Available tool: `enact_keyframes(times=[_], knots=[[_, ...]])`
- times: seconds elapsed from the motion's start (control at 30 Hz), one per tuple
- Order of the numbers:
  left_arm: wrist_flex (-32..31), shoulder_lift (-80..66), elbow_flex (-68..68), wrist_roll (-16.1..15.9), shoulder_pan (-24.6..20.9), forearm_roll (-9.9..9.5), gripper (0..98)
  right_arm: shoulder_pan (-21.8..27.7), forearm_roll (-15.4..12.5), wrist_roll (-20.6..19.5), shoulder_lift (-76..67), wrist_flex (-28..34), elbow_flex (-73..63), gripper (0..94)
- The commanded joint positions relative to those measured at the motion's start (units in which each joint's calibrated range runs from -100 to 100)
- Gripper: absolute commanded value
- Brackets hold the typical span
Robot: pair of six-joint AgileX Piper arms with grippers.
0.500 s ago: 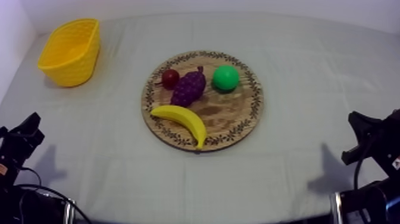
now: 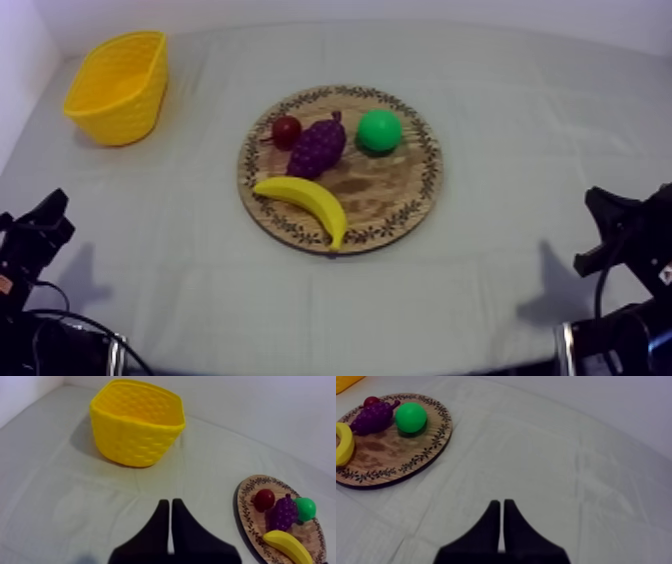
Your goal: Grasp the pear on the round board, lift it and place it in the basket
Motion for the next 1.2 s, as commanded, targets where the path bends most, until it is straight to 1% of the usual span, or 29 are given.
enact_keyframes(times=[0.0,0.07,0.1,0.13,0.17,0.2,0.3,0.37,0.4,0.43,0.5,0.67,0.8,0.9,1.0,1.17], knots=[[0.0,0.0,0.0,-4.0,0.0,-0.06,0.1,0.0,0.0,0.0,0.0,0.0,0.0,0.4],[0.1,0.0,0.0,-8.7,0.0,-0.07,0.1,0.0,0.0,0.0,0.0,0.0,0.0,0.4],[0.1,0.0,0.0,-10.1,0.0,-0.07,0.1,0.0,0.0,0.0,0.0,0.0,0.0,0.4],[0.1,0.0,0.0,-10.6,0.0,-0.07,0.1,0.0,0.0,0.0,0.0,0.0,0.0,0.4],[0.1,0.0,0.0,-10.3,0.0,-0.08,0.1,0.0,0.0,0.0,0.0,0.0,0.0,0.4],[0.1,0.0,0.0,-9.4,0.0,-0.08,0.1,0.0,0.0,0.0,0.0,0.0,0.0,0.4],[0.1,0.0,0.0,-4.7,0.7,-0.08,0.1,0.0,0.0,0.0,0.0,0.0,0.0,0.4],[0.1,0.0,0.0,-2.3,1.2,-0.04,0.1,0.0,0.0,0.0,0.0,0.0,0.0,0.4],[0.1,0.0,-0.1,-1.7,1.6,0.13,0.1,0.0,0.0,0.0,0.0,0.0,0.0,0.4],[0.1,-0.1,-0.2,-1.8,1.9,0.70,0.1,0.0,0.0,0.0,0.0,0.0,0.0,0.4],[0.6,-0.2,-0.7,-3.3,2.4,2.97,0.1,0.0,0.0,0.0,0.0,0.0,0.0,0.4],[3.0,1.1,-2.4,-11.6,2.6,10.77,0.0,0.0,0.0,0.0,0.0,0.0,0.0,0.4],[5.8,4.7,-5.3,-17.5,2.9,15.55,0.0,0.0,0.0,0.0,0.0,0.0,0.0,0.4],[8.4,8.2,-8.4,-20.6,3.1,18.32,0.0,0.0,0.0,0.0,0.0,0.0,0.0,0.4],[11.1,11.8,-11.6,-22.3,3.2,20.72,0.0,0.0,0.0,0.0,0.0,0.0,0.0,0.4],[14.2,18.6,-16.2,-23.6,3.9,23.05,0.0,0.0,0.0,0.0,0.0,0.0,0.0,0.4]])
